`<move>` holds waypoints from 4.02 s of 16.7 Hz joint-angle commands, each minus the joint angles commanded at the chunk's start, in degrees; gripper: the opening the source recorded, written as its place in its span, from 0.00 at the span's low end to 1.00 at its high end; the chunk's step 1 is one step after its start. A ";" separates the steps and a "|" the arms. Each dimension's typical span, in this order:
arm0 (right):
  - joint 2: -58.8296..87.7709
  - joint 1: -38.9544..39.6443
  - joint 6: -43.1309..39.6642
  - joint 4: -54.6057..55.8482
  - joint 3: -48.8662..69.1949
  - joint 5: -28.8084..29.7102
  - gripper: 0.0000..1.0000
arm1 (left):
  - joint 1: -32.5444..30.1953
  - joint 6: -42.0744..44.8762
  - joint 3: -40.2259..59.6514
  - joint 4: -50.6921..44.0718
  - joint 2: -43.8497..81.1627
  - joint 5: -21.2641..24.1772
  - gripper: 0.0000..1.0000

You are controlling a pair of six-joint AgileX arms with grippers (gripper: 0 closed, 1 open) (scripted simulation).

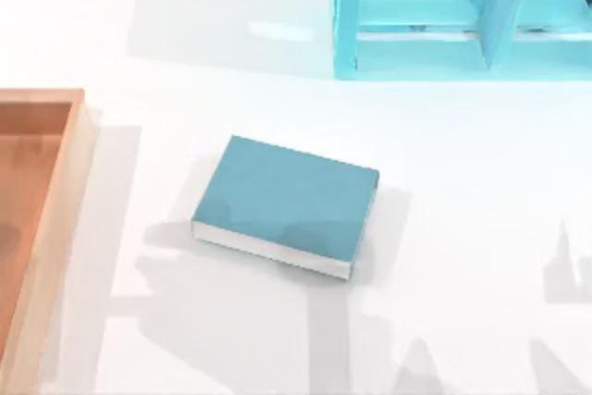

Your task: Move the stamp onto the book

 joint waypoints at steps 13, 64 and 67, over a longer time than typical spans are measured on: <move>0.00 0.00 0.00 0.00 0.00 0.00 1.00 | 2.28 3.33 18.00 -15.71 21.05 0.50 1.00; 0.00 0.00 0.00 0.00 0.00 0.00 1.00 | -22.07 -21.04 27.80 -26.80 20.02 0.49 0.00; 0.00 0.00 0.00 0.00 0.00 0.00 1.00 | -22.41 -21.39 28.14 -27.15 19.88 0.48 0.00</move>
